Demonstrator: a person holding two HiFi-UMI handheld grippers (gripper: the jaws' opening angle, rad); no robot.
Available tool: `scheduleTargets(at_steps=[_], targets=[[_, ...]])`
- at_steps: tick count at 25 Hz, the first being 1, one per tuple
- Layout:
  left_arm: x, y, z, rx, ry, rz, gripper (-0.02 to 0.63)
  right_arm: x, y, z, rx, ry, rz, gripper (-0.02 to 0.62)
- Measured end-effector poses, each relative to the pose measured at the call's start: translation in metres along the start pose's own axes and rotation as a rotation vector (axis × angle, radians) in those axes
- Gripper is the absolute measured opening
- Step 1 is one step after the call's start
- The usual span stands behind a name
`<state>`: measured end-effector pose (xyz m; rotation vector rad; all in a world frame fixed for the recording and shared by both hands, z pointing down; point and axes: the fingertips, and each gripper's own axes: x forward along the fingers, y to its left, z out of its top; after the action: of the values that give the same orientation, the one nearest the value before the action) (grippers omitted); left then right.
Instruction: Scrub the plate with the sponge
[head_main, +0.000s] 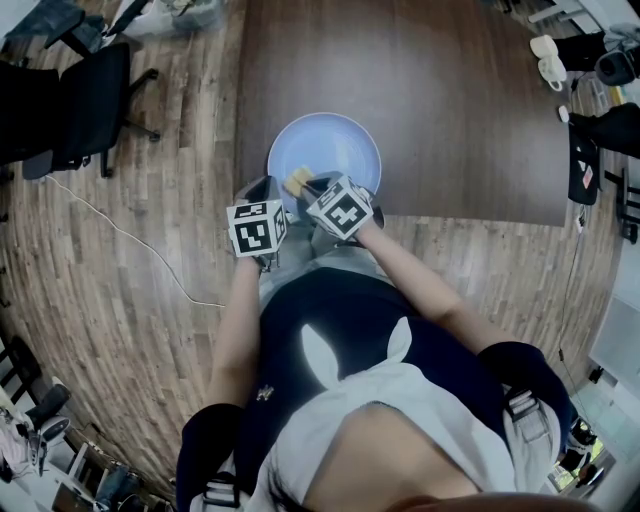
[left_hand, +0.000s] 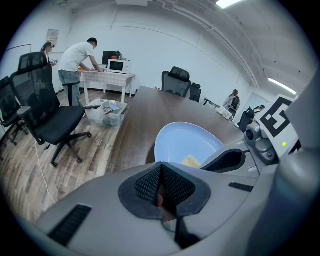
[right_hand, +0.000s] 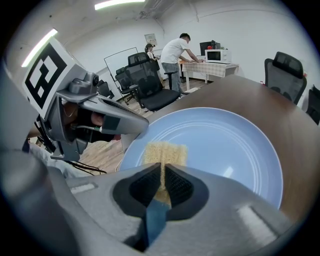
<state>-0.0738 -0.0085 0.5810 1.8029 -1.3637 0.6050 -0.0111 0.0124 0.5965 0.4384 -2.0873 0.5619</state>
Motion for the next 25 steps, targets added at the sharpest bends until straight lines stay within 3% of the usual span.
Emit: scheduleTargets(at_steps=[25], targets=[[-0.001,0.0,0.0,0.003,-0.002,-0.002,0.008,-0.013,-0.04,-0.005,0.05,-0.012,-0.097,0.023]])
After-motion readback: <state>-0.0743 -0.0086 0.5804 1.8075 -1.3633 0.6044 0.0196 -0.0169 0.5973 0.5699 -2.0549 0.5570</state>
